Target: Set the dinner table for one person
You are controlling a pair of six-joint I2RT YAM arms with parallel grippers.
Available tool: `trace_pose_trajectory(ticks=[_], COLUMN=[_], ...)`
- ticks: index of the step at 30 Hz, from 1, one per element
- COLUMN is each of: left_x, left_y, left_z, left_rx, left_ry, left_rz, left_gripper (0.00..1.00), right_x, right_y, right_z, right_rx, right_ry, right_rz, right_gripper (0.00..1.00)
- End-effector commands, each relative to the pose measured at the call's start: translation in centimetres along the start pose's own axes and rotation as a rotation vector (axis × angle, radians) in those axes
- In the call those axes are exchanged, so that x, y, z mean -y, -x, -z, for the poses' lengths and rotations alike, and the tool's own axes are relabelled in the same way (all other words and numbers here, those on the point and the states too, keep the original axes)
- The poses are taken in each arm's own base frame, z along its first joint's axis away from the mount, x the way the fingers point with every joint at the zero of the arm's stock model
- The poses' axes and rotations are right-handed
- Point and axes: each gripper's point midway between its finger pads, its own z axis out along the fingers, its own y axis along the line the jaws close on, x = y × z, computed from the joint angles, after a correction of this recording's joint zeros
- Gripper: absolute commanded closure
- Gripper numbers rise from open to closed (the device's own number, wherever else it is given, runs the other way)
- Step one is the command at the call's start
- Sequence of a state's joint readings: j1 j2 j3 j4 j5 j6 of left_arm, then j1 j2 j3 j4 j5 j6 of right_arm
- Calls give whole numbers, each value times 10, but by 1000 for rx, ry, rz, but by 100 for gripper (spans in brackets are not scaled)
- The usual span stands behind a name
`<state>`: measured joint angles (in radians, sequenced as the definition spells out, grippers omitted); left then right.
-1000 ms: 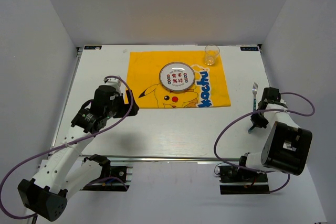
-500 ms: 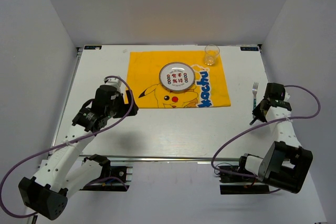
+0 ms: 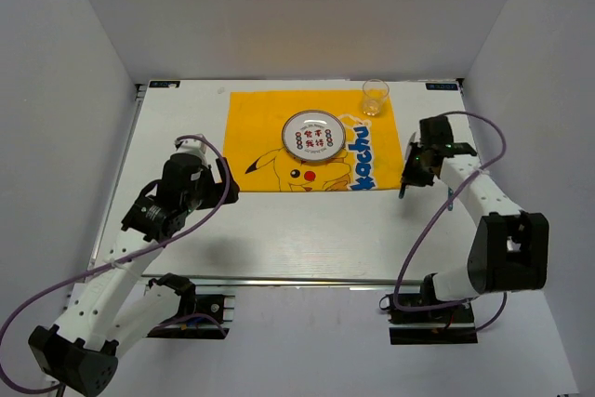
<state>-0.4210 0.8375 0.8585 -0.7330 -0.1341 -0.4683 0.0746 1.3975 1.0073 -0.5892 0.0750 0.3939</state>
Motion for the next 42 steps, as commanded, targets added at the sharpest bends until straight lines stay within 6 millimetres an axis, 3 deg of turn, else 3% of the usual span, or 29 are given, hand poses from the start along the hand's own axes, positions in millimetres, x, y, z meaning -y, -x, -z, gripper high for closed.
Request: trace_pose_trajectory(ticks=[1, 8, 13, 20, 27, 36, 42], left_x=[-1, -3, -2, 0, 0, 4, 3], left_y=[9, 10, 11, 11, 11, 8, 9], left_z=[6, 5, 7, 7, 7, 4, 4], left_rx=[38, 44, 53, 55, 55, 42, 44], left_ry=[7, 5, -3, -14, -17, -36, -36], left_rz=[10, 16, 18, 12, 11, 5, 2], left_gripper=[2, 2, 2, 2, 2, 2, 2], right_x=[-31, -55, -73, -78, -78, -78, -79], right_y=[4, 2, 17, 32, 34, 41, 33], right_z=[-2, -25, -37, -70, -99, -109, -120], right_rx=[1, -23, -16, -48, -71, -60, -95], right_ry=[61, 38, 56, 12, -16, -16, -16], right_rz=[78, 111, 122, 149, 192, 223, 234], right_gripper=[100, 100, 100, 100, 100, 100, 100])
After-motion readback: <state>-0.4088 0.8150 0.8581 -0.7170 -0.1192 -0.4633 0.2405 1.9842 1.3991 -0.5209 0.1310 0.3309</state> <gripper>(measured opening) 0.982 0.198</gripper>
